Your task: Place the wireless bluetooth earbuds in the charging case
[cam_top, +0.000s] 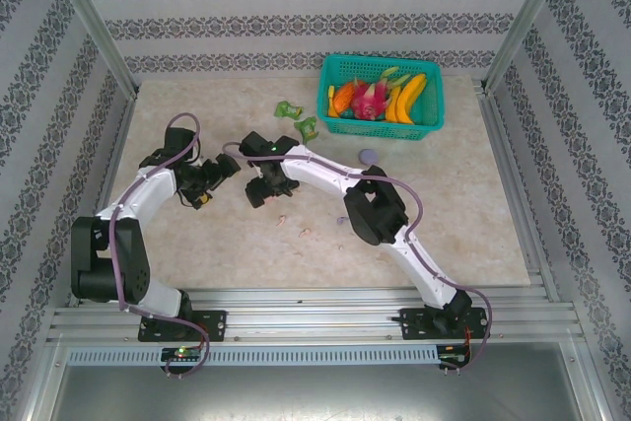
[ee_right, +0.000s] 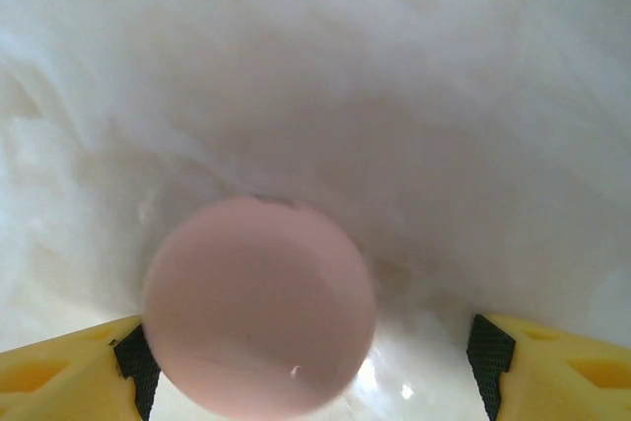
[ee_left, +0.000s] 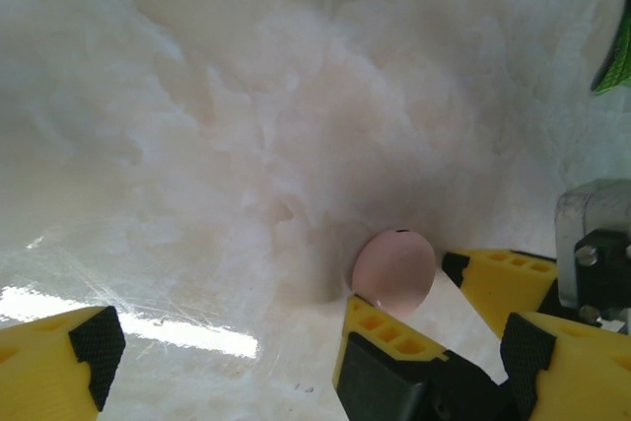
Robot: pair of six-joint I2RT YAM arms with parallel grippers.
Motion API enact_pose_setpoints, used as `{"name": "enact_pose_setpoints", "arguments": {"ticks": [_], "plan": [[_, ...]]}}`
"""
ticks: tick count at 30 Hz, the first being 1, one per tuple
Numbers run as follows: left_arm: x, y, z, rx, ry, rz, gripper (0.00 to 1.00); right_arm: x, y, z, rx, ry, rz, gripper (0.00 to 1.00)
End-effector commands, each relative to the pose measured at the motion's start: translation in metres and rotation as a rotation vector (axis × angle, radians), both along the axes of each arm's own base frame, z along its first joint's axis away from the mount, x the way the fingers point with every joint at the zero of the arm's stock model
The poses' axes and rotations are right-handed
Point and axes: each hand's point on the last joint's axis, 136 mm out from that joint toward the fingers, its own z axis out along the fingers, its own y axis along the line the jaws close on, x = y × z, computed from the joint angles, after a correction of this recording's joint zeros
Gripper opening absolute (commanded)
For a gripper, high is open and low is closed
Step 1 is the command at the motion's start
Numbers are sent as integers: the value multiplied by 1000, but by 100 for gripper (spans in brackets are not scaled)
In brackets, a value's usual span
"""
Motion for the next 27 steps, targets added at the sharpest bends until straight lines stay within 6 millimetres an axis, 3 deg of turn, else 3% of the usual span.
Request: {"name": "enact_pose_setpoints", "arguments": {"ticks": [1,8,13,20,27], "plan": [[-7,-1,4,1,5,10,100,6,-36,9,-75,-18,-40,83],[-7,-1,5,-3,1,14,100,22,-77,22,-94,-35,-142,82],[-7,-2,5,-5,0,13,100,38,-84,42,-10,-39,-229,82],[-7,-1,5,-2,-3,12,100,42,-57,67,123,3,-291,81],[-7,-1,6,0,-8,11,100,24,-13,59,119,1,-142,83]]}}
